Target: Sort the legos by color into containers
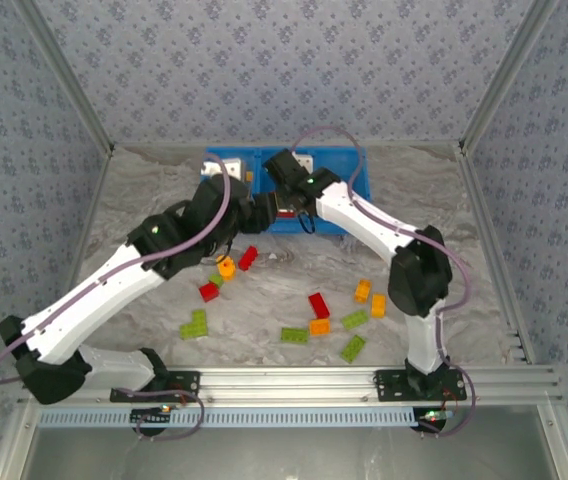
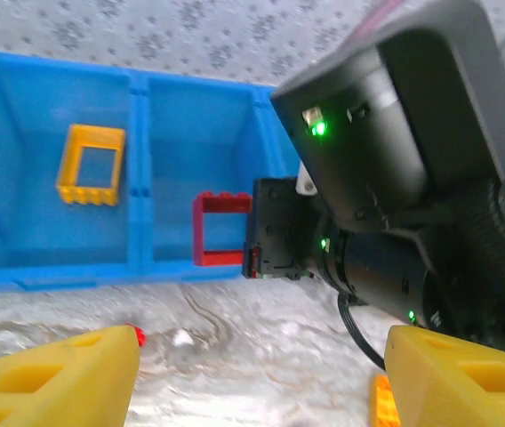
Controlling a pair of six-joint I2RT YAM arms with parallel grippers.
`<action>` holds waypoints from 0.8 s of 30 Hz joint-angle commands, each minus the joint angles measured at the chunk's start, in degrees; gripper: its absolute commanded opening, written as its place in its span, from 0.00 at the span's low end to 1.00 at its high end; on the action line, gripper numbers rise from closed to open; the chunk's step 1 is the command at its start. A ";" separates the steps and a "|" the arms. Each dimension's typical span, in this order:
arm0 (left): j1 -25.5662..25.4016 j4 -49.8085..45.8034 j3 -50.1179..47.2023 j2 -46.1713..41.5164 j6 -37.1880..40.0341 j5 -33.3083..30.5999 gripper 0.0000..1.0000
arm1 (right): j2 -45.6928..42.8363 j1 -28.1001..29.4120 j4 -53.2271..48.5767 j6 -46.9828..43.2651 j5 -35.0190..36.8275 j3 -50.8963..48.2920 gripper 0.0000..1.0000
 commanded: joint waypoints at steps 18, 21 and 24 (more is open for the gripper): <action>8.12 8.33 -0.64 7.16 6.40 0.85 0.73 | 29.67 -7.35 4.93 -7.67 -2.97 31.64 0.00; 8.12 8.66 -0.89 7.26 6.26 0.93 0.73 | 31.92 -7.75 5.47 -7.87 -3.62 32.97 0.00; 8.10 8.68 -0.98 7.18 6.17 1.23 0.73 | 33.00 -8.18 6.00 -7.49 -4.26 33.18 0.00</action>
